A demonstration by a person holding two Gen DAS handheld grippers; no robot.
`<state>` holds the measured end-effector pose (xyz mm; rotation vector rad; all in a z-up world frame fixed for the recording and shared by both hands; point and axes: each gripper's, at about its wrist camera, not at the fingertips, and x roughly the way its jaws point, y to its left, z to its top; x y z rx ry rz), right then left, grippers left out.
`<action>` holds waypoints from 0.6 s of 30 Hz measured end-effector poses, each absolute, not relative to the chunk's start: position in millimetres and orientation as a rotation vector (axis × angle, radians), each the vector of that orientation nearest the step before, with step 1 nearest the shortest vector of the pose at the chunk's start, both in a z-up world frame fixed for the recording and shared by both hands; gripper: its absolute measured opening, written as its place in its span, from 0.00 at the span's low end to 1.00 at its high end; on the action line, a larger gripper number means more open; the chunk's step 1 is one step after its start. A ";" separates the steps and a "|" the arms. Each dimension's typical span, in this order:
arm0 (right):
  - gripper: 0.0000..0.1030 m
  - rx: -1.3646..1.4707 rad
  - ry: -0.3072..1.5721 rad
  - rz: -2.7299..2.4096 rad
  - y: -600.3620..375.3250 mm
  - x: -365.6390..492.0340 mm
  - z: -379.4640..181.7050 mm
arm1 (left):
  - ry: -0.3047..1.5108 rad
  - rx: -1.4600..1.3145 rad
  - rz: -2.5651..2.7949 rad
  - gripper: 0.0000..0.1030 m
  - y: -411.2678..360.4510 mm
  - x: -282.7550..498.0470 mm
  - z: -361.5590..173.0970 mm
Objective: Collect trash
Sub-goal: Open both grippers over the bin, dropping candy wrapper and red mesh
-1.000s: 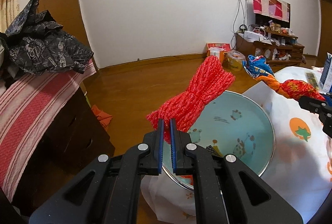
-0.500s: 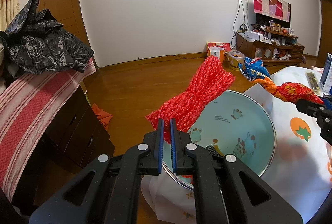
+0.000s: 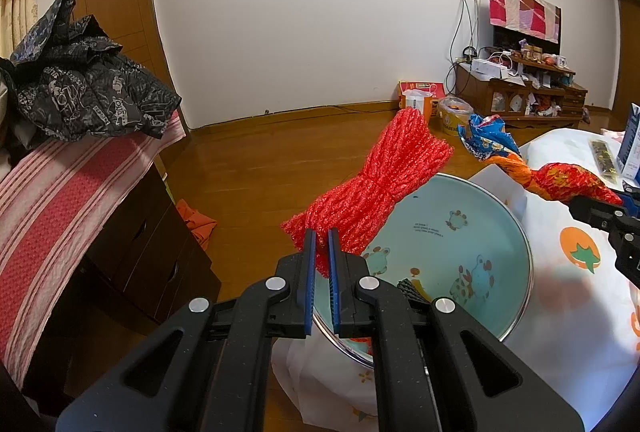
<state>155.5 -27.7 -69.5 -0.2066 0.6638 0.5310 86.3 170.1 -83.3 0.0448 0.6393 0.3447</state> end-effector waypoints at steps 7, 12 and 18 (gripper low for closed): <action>0.16 -0.215 0.665 0.539 -23.0 154.5 -72.7 | 0.641 0.044 0.341 0.06 170.4 86.5 -84.4; 0.24 -0.223 0.670 0.570 -19.6 153.7 -75.8 | 0.651 0.022 0.295 0.11 167.4 87.6 -88.6; 0.41 -0.227 0.679 0.556 -18.5 153.9 -80.5 | 0.700 0.030 0.241 0.41 156.4 92.2 -102.5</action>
